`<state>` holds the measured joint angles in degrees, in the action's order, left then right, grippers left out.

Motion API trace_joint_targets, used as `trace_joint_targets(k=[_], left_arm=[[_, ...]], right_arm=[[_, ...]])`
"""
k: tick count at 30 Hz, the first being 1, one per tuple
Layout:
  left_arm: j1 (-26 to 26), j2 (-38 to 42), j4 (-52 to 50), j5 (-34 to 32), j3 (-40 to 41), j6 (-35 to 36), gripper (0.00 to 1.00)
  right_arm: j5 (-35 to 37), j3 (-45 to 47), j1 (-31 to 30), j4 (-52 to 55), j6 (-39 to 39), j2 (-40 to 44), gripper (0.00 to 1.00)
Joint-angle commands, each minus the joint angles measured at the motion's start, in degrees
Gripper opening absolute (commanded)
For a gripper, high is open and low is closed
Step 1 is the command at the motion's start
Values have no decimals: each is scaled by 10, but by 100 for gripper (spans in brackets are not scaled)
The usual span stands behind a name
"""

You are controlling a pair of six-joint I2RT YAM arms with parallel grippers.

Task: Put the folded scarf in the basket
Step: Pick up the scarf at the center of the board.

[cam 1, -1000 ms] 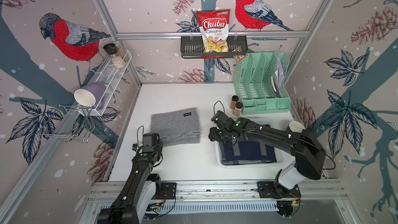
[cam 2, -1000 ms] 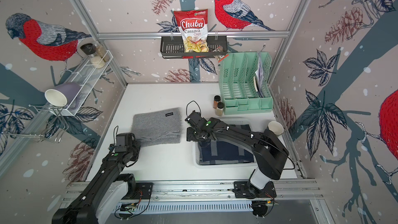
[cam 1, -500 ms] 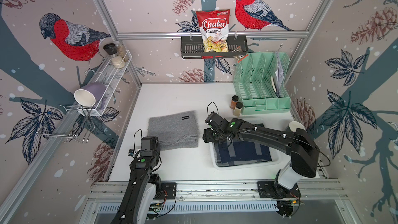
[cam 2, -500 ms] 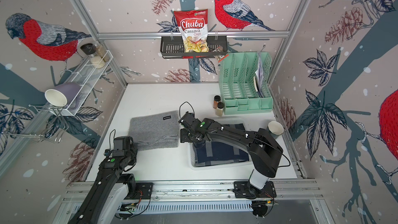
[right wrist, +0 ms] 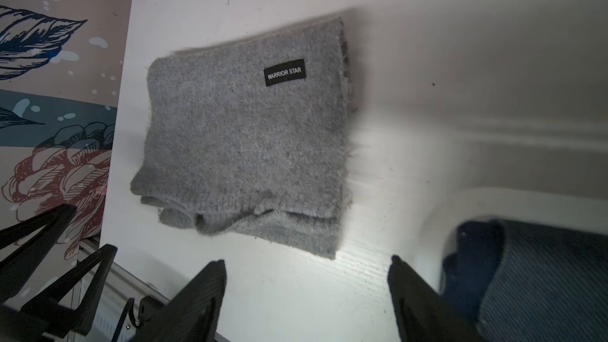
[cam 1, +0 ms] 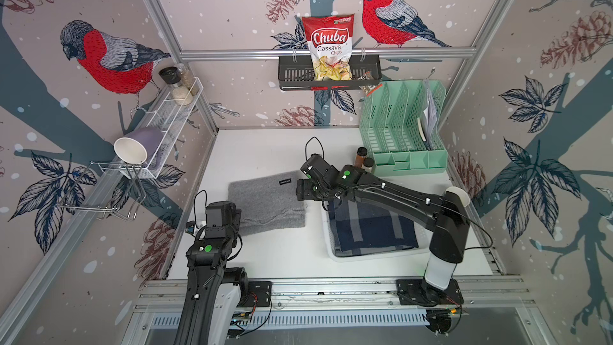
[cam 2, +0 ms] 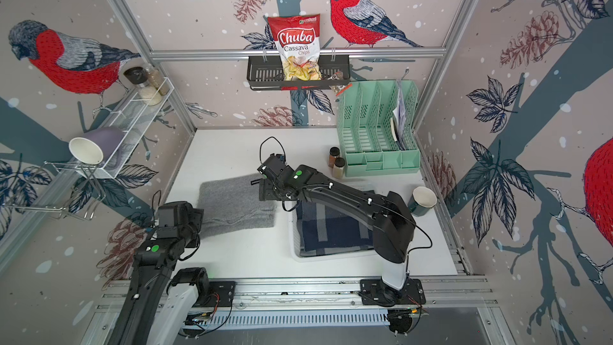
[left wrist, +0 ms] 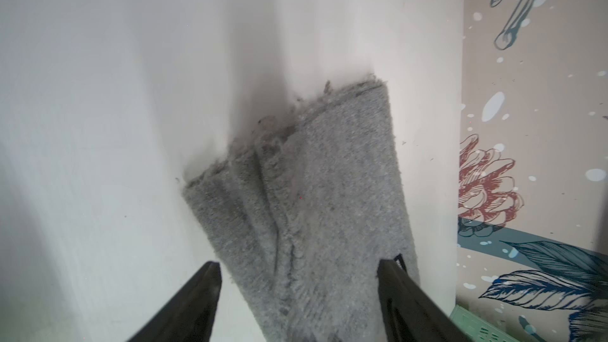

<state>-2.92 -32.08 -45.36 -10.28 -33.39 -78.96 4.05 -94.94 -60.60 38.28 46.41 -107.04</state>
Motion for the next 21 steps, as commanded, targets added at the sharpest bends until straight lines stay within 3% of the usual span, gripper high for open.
trace_joint_targets(k=[1,5,10,14,17,21], left_arm=[[-1,-16,-61,-64,-69,50,80],[-2,-76,-14,-115,-139,173,83],[-11,-236,11,-105,-223,323,88],[-63,-313,68,-7,-224,397,89],[-113,-364,93,68,-206,410,89],[-150,-393,127,97,-174,417,88]], right_arm=[[-6,-70,1,44,7,-65,87],[-12,-131,11,57,38,-132,92],[-68,-148,43,23,70,-188,93],[-96,-165,53,22,76,-221,93],[-124,-179,53,13,73,-244,94],[-138,-198,51,28,74,-271,95]])
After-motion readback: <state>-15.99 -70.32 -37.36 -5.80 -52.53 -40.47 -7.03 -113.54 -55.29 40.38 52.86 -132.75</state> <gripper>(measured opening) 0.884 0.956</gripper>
